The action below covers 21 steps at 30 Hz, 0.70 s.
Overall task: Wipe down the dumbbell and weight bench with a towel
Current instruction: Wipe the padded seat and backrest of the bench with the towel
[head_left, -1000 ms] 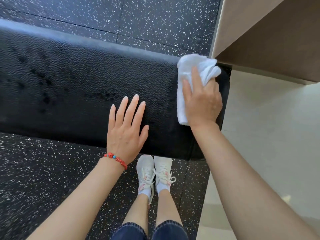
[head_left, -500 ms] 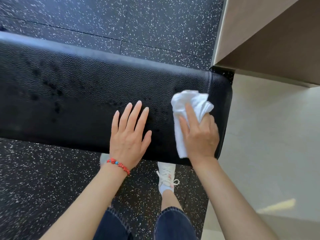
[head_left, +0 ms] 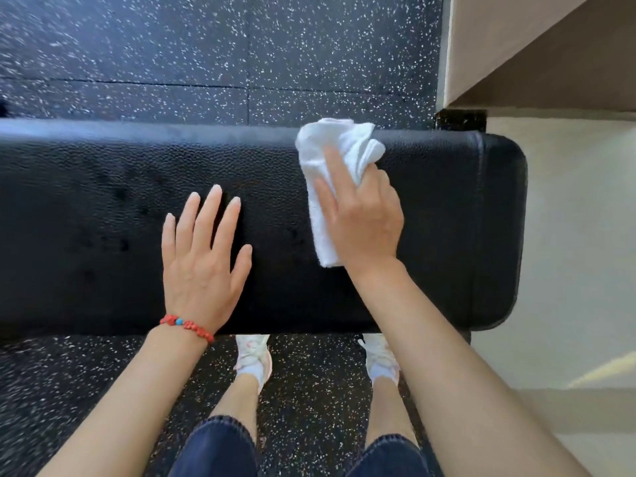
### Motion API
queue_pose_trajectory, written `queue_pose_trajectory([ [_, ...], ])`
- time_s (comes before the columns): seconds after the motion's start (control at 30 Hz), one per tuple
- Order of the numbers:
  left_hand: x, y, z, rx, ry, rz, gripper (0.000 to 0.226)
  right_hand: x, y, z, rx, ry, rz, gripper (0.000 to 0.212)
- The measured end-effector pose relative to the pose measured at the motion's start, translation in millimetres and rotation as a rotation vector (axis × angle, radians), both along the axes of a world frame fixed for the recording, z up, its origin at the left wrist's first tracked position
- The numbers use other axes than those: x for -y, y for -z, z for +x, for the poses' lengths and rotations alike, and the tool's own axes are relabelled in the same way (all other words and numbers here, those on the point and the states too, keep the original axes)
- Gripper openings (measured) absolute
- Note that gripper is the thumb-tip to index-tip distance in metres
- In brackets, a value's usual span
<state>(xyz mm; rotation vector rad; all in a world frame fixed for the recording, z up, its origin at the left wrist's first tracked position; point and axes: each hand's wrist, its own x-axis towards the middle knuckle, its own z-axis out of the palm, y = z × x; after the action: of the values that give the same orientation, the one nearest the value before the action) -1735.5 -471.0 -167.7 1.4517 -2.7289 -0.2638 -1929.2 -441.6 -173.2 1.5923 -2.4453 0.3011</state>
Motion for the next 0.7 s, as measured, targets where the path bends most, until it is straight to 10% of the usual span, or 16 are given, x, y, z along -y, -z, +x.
queue_pose_trajectory([
  [0.3,4,8,7,-0.036,0.045,-0.041,0.051,-39,-3,-41,0.176,0.504,-0.043,0.032],
  [0.57,8,3,16,-0.081,0.111,0.018,0.052,-31,-3,25,0.004,0.062,-0.011,0.028],
  [0.7,13,-3,32,-0.097,0.121,-0.006,0.051,-69,-5,-24,-0.052,0.288,0.061,0.026],
])
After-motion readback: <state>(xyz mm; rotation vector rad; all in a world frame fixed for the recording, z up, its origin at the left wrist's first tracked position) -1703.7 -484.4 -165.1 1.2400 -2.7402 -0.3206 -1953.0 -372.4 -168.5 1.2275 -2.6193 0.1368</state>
